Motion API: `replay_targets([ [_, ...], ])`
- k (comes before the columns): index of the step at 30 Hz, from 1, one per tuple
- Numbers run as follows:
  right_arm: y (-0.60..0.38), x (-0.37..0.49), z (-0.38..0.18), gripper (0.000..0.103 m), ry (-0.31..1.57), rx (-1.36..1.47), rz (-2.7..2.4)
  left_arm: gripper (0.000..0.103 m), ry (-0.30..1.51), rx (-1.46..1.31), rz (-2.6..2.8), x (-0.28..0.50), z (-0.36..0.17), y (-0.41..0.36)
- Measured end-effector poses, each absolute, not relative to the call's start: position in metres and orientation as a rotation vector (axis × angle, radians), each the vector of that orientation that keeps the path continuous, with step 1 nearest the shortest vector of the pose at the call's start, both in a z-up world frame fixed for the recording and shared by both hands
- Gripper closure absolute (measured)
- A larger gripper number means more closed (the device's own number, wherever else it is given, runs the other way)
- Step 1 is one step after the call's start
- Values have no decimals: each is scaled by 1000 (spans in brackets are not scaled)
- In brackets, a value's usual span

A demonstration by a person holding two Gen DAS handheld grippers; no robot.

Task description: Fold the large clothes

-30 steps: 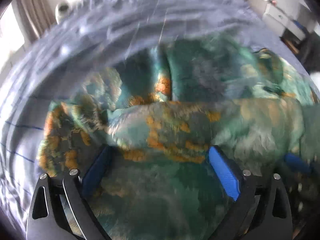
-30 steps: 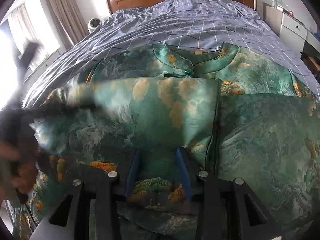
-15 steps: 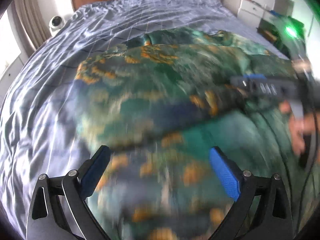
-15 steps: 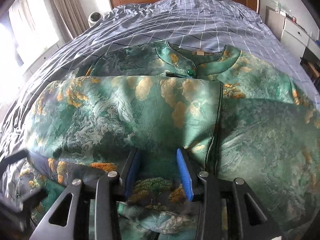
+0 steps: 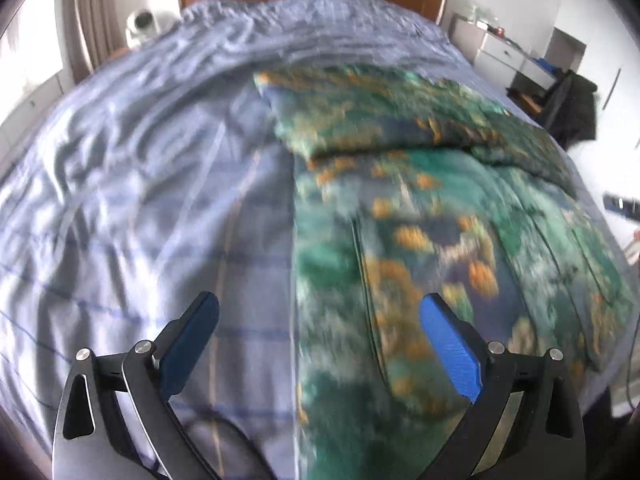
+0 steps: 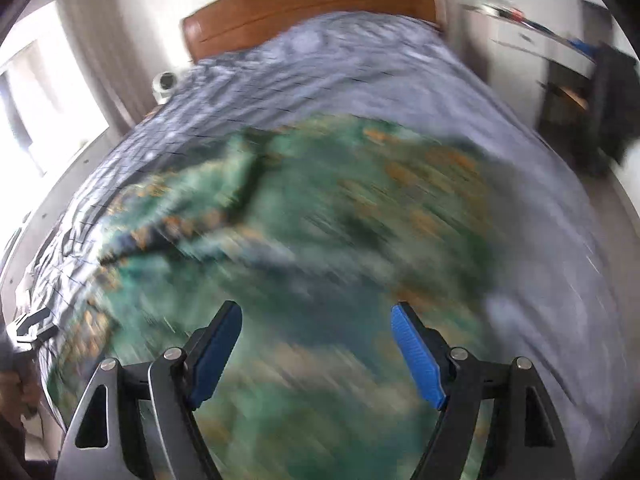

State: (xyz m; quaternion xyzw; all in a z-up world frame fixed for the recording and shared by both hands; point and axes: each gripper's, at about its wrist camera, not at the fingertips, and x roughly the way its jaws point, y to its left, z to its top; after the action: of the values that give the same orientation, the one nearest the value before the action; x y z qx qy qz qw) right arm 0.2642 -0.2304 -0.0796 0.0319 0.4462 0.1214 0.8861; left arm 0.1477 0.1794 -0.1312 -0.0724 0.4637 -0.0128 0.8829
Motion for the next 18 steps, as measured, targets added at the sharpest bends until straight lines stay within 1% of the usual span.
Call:
replay_targets([
  [3, -283, 217, -97, 24, 980, 105, 208, 2, 1004, -174, -77, 135, -142, 179],
  [5, -307, 188, -115, 24, 1047, 121, 202, 2, 1027, -185, -97, 131, -147, 177],
  [8, -325, 158, -137, 24, 1103, 148, 209, 2, 1040, -226, -141, 122, -150, 170],
  [13, -326, 144, -155, 24, 1121, 262, 356, 2, 1058, -96, -214, 109, -153, 133],
  [14, -320, 147, -159, 22, 1130, 266, 397, 2, 1069, -55, -213, 109, -155, 125],
  [16, -314, 151, -164, 22, 1144, 246, 411, 2, 1086, -23, -201, 110, -157, 119],
  [17, -314, 155, -166, 24, 1154, 257, 411, 5, 1096, -35, -194, 111, -156, 118],
  [18, -315, 156, -167, 26, 1158, 275, 412, 24, 1102, -61, -196, 111, -154, 120],
])
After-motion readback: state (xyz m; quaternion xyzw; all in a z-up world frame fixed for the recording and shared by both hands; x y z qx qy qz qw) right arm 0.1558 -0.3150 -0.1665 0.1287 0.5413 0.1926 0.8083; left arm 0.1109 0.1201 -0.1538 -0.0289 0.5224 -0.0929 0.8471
